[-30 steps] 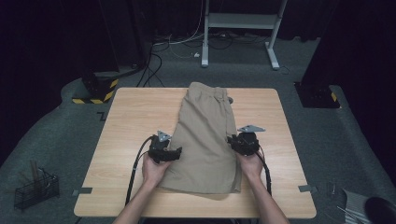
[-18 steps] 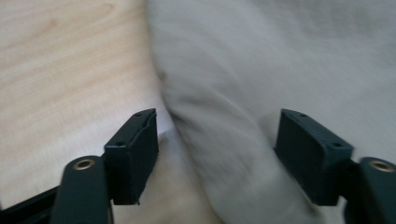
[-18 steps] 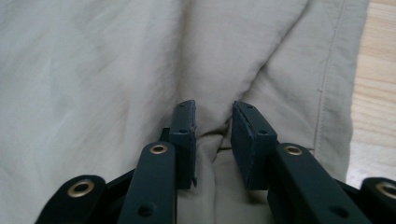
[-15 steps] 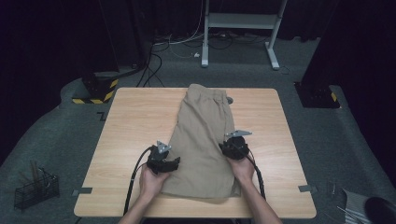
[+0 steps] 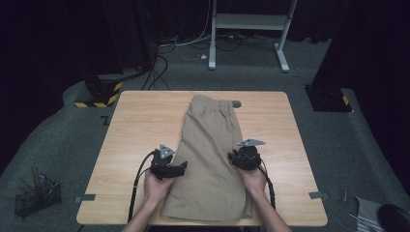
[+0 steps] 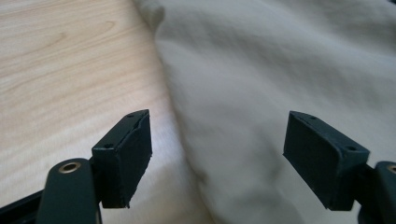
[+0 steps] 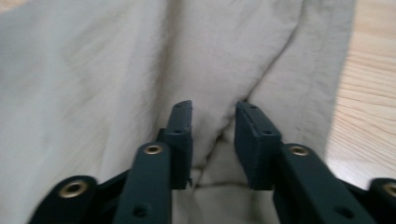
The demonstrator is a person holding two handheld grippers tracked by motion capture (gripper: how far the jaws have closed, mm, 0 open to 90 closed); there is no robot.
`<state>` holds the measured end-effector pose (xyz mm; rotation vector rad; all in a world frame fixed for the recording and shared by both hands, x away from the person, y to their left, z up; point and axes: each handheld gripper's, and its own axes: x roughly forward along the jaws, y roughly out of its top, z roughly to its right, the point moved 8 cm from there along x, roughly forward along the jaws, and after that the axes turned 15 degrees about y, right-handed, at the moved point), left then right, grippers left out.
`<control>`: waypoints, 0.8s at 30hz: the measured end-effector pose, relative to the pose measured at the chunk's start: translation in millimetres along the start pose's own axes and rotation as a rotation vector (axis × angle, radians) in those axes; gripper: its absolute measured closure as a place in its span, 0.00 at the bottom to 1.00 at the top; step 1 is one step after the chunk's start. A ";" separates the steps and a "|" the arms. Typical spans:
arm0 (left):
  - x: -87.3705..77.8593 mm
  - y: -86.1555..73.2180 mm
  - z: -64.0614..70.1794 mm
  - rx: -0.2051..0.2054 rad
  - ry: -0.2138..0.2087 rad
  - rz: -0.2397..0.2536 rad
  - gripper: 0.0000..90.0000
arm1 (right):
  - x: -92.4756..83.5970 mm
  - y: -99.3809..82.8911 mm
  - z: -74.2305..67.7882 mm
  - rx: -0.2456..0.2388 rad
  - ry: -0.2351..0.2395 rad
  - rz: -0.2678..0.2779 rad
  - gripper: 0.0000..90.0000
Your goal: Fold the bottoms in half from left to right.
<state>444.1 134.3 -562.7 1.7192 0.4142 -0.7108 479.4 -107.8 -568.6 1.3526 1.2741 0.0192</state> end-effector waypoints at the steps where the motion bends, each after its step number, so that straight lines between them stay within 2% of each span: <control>1: 4.9 -0.7 -0.7 -0.002 0.007 -0.012 0.26 | 3.5 -0.5 0.8 -0.002 -0.005 -0.011 0.86; 4: 14.5 -5.5 -2.2 -0.003 0.011 -0.041 0.26 | 4.6 0.6 1.3 -0.022 -0.019 -0.006 0.97; 7: 15.2 -7.6 -3.0 -0.017 0.008 -0.046 0.26 | -3.8 4.2 2.9 -0.036 -0.037 0.012 0.99; 11: 14.9 -8.4 -4.3 -0.013 0.014 -0.041 0.26 | -18.7 11.3 12.3 -0.038 -0.071 0.044 0.99; 14: 14.2 -9.1 -4.2 -0.017 0.019 -0.044 0.26 | -32.1 14.7 26.7 -0.034 -0.117 0.051 0.99; 16: 14.1 -9.2 -2.7 -0.017 0.013 -0.041 0.25 | -33.9 13.5 36.1 -0.023 -0.132 0.035 0.99; 18: 14.1 -8.7 -1.6 -0.013 0.016 -0.041 0.25 | -24.5 6.9 42.5 -0.027 -0.147 -0.023 0.99; 19: 13.9 -8.7 -1.5 -0.013 0.016 -0.044 0.26 | -19.0 3.6 44.1 -0.026 -0.152 -0.045 0.98; 20: 13.7 -8.8 -1.7 -0.013 0.015 -0.045 0.26 | -16.9 2.7 44.3 -0.022 -0.151 -0.038 0.96; 22: 12.7 -9.1 -1.8 -0.009 0.009 -0.046 0.26 | -20.0 3.3 40.8 0.000 -0.126 0.003 0.87; 24: 10.1 -8.8 -1.4 0.007 0.010 -0.038 0.26 | -27.5 2.2 32.6 0.000 -0.106 0.025 0.79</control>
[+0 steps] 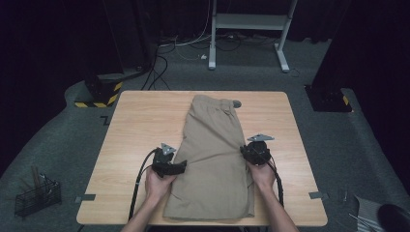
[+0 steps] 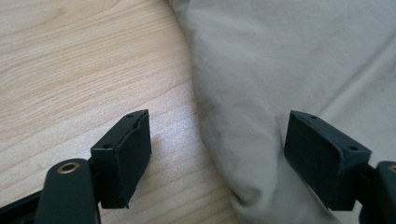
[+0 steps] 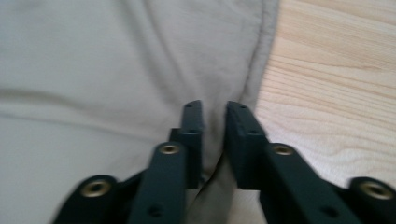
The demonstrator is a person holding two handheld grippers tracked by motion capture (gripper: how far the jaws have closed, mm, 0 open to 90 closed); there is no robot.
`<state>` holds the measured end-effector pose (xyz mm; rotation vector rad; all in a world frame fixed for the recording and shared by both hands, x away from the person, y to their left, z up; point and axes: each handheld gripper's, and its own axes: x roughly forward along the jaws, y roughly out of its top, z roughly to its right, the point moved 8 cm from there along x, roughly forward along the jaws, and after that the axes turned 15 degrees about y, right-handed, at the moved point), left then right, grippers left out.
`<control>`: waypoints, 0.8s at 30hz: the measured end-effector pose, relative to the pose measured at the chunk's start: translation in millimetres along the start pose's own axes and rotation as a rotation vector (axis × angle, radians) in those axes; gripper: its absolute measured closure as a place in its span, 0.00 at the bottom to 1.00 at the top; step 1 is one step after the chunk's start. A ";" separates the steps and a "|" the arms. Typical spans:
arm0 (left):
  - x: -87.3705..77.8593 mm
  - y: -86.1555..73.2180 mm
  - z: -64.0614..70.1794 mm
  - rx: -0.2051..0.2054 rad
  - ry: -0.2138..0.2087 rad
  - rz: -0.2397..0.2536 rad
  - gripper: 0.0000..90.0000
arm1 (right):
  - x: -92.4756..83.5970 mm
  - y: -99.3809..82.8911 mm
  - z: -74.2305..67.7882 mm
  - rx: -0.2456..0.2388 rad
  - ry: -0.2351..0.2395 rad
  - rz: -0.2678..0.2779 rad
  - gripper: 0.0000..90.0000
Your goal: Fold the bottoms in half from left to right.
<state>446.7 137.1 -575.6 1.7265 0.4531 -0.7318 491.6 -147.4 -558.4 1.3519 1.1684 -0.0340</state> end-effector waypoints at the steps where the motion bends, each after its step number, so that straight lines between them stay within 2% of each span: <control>1: -1.6 0.2 0.2 0.012 0.000 0.008 0.25 | -5.6 -1.1 -4.6 -0.008 0.011 0.013 0.77; 3: -4.0 -0.2 2.6 0.017 -0.008 0.018 0.25 | -15.5 -6.5 -14.4 -0.008 0.033 0.033 0.73; 6: -2.8 -2.7 5.5 0.036 -0.013 0.010 0.25 | -19.1 -19.7 -24.0 -0.009 0.058 0.008 0.71; 9: -2.0 -5.3 6.6 0.027 -0.012 0.010 0.25 | -12.5 -34.6 -25.1 -0.042 0.036 -0.078 0.90; 10: -2.7 -6.1 6.2 0.025 -0.009 0.007 0.25 | -12.2 -36.8 -23.0 -0.064 0.023 -0.079 0.96; 12: -5.2 -8.0 6.2 0.024 -0.006 0.002 0.26 | -15.2 -37.3 -19.4 -0.058 0.022 -0.078 0.99; 15: -11.4 -11.6 8.8 0.048 -0.014 -0.003 0.28 | -18.3 -36.5 -18.9 -0.069 -0.001 -0.079 1.00; 17: -14.3 -11.1 10.0 0.062 -0.022 -0.001 0.28 | -20.2 -34.7 -20.9 -0.066 0.010 -0.062 0.98; 20: -15.0 1.1 8.7 0.050 -0.022 0.036 0.28 | -22.4 -26.9 -25.3 -0.074 0.022 -0.009 0.85; 23: -11.7 19.6 9.6 0.025 -0.057 0.075 0.32 | -17.1 -14.7 -25.3 -0.082 0.002 0.012 0.77; 24: -9.4 23.1 9.5 0.024 -0.053 0.077 0.34 | -13.8 -10.7 -22.4 -0.075 -0.016 0.018 0.73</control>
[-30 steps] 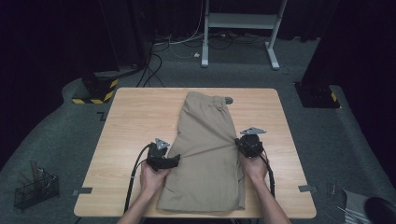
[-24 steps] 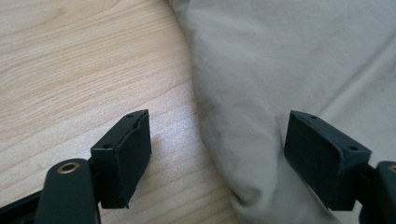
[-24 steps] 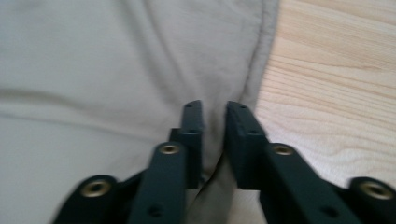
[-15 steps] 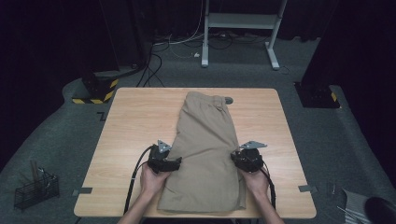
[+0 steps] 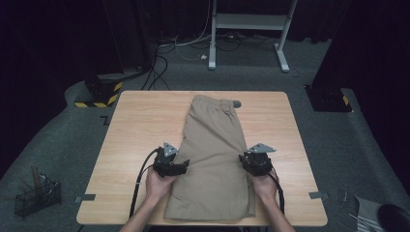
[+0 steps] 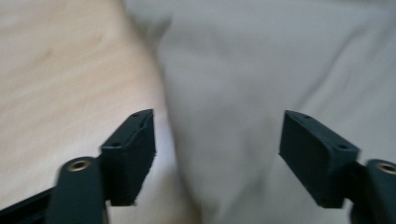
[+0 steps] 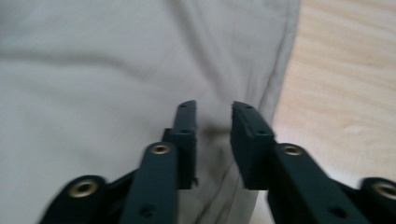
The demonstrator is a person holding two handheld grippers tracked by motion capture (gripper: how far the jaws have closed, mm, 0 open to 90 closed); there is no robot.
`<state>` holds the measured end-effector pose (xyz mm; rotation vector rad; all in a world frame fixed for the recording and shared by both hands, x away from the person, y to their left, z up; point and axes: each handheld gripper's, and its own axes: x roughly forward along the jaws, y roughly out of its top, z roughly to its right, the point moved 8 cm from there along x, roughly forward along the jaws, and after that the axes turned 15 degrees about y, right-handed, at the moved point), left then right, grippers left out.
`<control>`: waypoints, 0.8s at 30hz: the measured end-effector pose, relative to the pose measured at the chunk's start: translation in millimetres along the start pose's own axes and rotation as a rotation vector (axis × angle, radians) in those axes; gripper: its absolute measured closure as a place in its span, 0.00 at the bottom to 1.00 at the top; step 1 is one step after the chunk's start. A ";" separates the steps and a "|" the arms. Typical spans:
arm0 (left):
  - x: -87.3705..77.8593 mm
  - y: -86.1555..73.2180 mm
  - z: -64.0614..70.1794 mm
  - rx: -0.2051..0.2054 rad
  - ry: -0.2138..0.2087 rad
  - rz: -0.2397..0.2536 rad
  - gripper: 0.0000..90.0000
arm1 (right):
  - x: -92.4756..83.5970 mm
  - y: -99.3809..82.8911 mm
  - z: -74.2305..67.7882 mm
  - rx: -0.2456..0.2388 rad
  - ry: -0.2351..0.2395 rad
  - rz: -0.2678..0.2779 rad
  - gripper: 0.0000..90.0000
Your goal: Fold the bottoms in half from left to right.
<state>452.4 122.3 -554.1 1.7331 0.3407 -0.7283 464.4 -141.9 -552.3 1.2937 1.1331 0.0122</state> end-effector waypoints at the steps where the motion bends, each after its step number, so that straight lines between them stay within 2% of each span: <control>1: 5.6 3.9 -1.0 0.002 0.009 -0.002 0.35 | 3.0 2.0 2.5 0.013 -0.008 -0.001 0.73; 3: 15.7 3.7 -0.5 0.000 0.013 -0.035 0.39 | 15.9 3.1 9.3 0.046 0.000 -0.033 0.77; 5: 23.4 -3.0 -0.8 0.027 0.030 -0.075 0.39 | 24.8 -0.7 12.9 0.037 -0.002 -0.075 0.83; 6: 25.6 -7.6 -0.9 0.034 0.036 -0.087 0.39 | 24.7 -0.9 13.5 0.022 -0.013 -0.073 0.85; 7: 24.4 -9.9 -2.4 0.013 0.029 -0.070 0.39 | 23.0 -1.5 14.6 0.016 -0.020 -0.080 0.87; 9: 21.2 -13.4 -5.1 0.008 0.037 -0.064 0.40 | 18.5 -4.2 18.9 -0.001 -0.045 -0.083 0.88; 11: 18.5 -15.8 -6.1 0.010 0.034 -0.066 0.39 | 13.7 -7.9 24.6 0.013 -0.063 -0.085 0.85; 13: 16.2 -17.3 -7.3 0.019 0.044 -0.070 0.39 | 8.1 -10.7 28.3 0.043 -0.055 -0.080 0.82; 14: 15.0 -17.8 -7.7 0.026 0.049 -0.069 0.38 | 4.7 -11.4 27.9 0.041 -0.051 -0.073 0.79; 17: 6.2 -19.5 -5.4 0.026 0.034 -0.054 0.36 | -8.1 -11.3 17.5 0.042 -0.013 -0.017 0.69; 19: -2.1 -21.2 -1.9 0.036 0.020 -0.038 0.34 | -16.3 -10.9 7.2 0.042 0.009 0.018 0.63; 21: -9.3 -25.0 1.4 0.045 0.011 -0.030 0.34 | -22.9 -13.6 -8.2 0.037 0.053 0.042 0.58; 22: -11.0 -26.5 2.2 0.051 0.009 -0.031 0.34 | -23.0 -18.5 -16.5 0.027 0.072 0.020 0.57; 24: -13.0 -31.5 3.6 0.070 0.013 -0.038 0.34 | -20.3 -28.0 -21.6 0.003 0.054 -0.032 0.58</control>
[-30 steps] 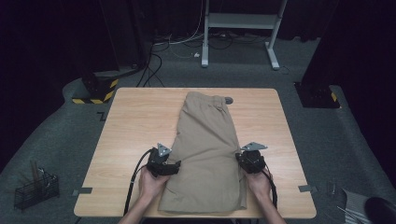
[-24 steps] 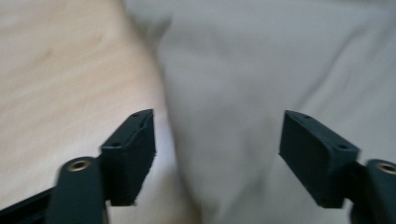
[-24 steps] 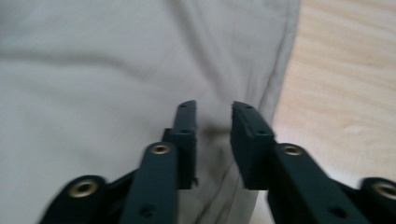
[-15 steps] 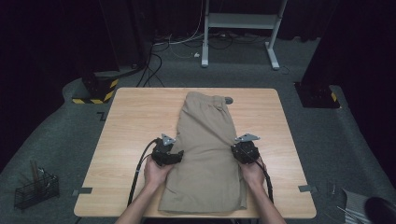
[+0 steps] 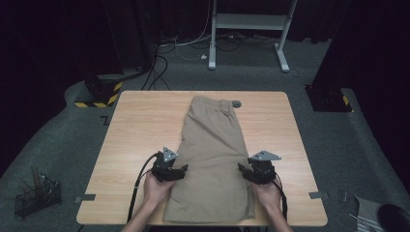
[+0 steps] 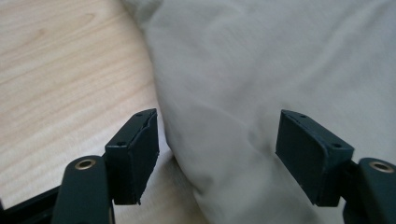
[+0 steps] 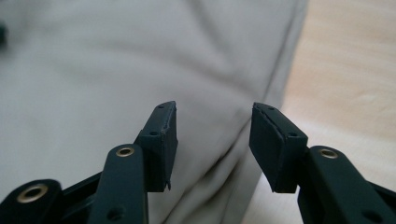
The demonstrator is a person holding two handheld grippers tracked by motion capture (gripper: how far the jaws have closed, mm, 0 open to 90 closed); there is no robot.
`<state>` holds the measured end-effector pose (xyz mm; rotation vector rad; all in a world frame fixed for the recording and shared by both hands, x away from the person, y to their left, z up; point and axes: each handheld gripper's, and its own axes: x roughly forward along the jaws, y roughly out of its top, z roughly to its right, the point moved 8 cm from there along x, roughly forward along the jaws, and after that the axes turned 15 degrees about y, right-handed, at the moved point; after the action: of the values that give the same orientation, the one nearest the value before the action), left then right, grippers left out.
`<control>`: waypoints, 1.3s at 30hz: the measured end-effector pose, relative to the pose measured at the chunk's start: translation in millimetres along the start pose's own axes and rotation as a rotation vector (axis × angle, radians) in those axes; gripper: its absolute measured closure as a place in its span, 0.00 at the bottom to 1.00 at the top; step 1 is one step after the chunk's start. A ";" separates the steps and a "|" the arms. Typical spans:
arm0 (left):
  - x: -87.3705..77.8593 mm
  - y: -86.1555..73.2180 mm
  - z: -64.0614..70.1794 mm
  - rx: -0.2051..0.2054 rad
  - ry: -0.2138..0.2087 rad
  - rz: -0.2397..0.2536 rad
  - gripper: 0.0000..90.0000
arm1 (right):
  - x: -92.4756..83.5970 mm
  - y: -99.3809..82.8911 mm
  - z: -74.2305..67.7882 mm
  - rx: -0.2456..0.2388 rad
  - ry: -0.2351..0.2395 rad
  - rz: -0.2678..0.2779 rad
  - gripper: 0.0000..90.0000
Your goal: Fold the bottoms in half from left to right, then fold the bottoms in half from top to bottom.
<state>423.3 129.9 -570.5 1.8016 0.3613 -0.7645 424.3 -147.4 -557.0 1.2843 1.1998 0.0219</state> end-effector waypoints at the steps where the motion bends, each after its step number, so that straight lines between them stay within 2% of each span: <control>1: 0.6 -3.0 0.1 0.009 0.007 -0.008 0.34 | 2.4 -5.9 1.9 -0.015 -0.027 -0.030 0.59; 2: 1.3 -6.0 -0.2 0.009 0.005 -0.016 0.33 | 4.9 -12.0 5.7 -0.006 -0.041 -0.054 0.59; 4: 0.9 -9.5 -1.7 -0.026 -0.012 -0.014 0.33 | 3.8 -16.7 12.7 0.047 -0.015 -0.020 0.58; 5: 0.4 -10.4 -2.3 -0.034 -0.015 -0.015 0.33 | 2.1 -17.1 14.5 0.059 -0.022 -0.020 0.57; 8: -2.8 -13.5 -1.4 -0.035 -0.016 -0.007 0.33 | 2.1 -18.6 12.8 0.045 -0.037 -0.033 0.55; 14: -2.5 -13.5 -1.0 -0.036 -0.015 -0.003 0.33 | 5.0 -18.2 11.8 0.039 -0.045 -0.014 0.51; 26: 14.5 -2.3 -10.3 -0.078 0.028 0.016 0.32 | 18.8 -3.2 23.7 0.035 -0.045 -0.010 0.51; 29: 18.8 1.4 -13.8 -0.078 0.032 -0.001 0.32 | 23.7 2.2 27.9 0.037 -0.047 -0.007 0.51; 39: 32.4 11.2 -23.4 -0.083 0.033 -0.008 0.32 | 33.4 12.7 34.7 0.041 -0.050 -0.007 0.51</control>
<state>461.6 143.6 -578.9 1.7374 0.4165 -0.7162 470.2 -147.1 -576.2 1.3093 1.1672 -0.0403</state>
